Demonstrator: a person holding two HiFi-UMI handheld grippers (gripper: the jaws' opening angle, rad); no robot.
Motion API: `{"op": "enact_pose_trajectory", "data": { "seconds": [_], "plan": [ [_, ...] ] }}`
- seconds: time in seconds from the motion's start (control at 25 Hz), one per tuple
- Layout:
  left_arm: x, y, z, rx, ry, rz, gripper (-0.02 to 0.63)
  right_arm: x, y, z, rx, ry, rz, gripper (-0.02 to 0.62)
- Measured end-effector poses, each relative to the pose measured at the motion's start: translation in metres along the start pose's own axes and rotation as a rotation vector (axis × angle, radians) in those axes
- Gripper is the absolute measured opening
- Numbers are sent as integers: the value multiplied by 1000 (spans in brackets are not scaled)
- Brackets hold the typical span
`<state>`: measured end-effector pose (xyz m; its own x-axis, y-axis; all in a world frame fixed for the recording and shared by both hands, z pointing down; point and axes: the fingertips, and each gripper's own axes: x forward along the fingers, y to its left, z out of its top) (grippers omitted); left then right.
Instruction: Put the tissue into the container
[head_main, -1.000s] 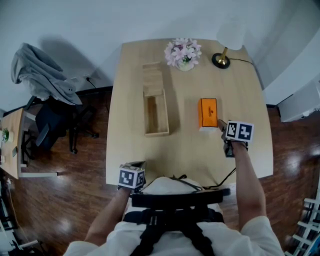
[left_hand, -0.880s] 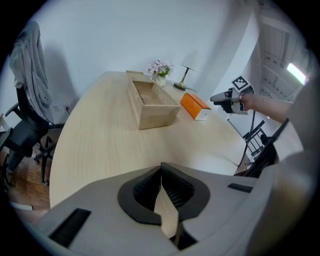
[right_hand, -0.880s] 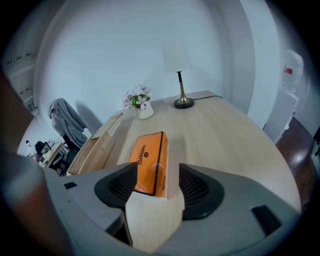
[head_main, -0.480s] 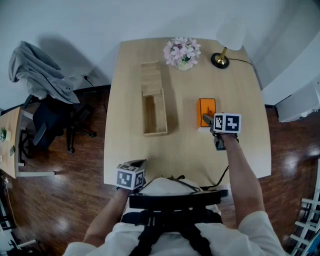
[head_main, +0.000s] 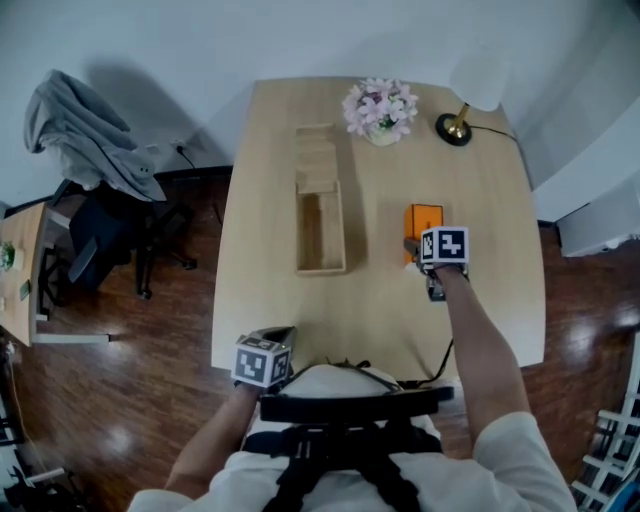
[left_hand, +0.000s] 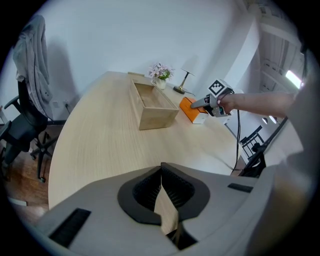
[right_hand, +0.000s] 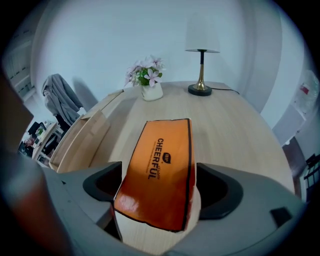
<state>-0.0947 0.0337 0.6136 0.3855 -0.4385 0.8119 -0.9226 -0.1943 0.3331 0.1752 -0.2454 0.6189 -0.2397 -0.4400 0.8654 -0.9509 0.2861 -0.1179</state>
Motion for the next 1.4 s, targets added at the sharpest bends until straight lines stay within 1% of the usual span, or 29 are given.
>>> {"op": "enact_pose_trajectory", "data": {
  "seconds": [0.08, 0.24, 0.44, 0.6, 0.76, 0.96, 1.24, 1.4],
  "plan": [
    [-2, 2, -2, -7, 3, 0, 0, 5, -6, -4, 2, 25, -31, 458],
    [-5, 10, -6, -18, 10, -4, 0, 6, 4, 0, 15, 3, 2, 448],
    [-9, 22, -1, -13, 6, -7, 0, 3, -5, -1, 13, 9, -45, 409],
    [-13, 25, 12, 5, -14, -16, 0, -5, -3, 3, 18, -14, -57, 394],
    [-13, 26, 19, -3, -37, -37, 0, -15, -4, 5, 31, -32, -72, 388],
    [-16, 27, 25, 17, -49, -50, 0, -32, 13, 12, 44, -70, -41, 380],
    [-17, 30, 29, 33, -60, -85, 0, -49, 17, 15, 41, -94, -92, 377],
    [-21, 33, 38, 54, -82, -87, 0, -59, 30, 21, 42, -126, -87, 376]
  ]
}}
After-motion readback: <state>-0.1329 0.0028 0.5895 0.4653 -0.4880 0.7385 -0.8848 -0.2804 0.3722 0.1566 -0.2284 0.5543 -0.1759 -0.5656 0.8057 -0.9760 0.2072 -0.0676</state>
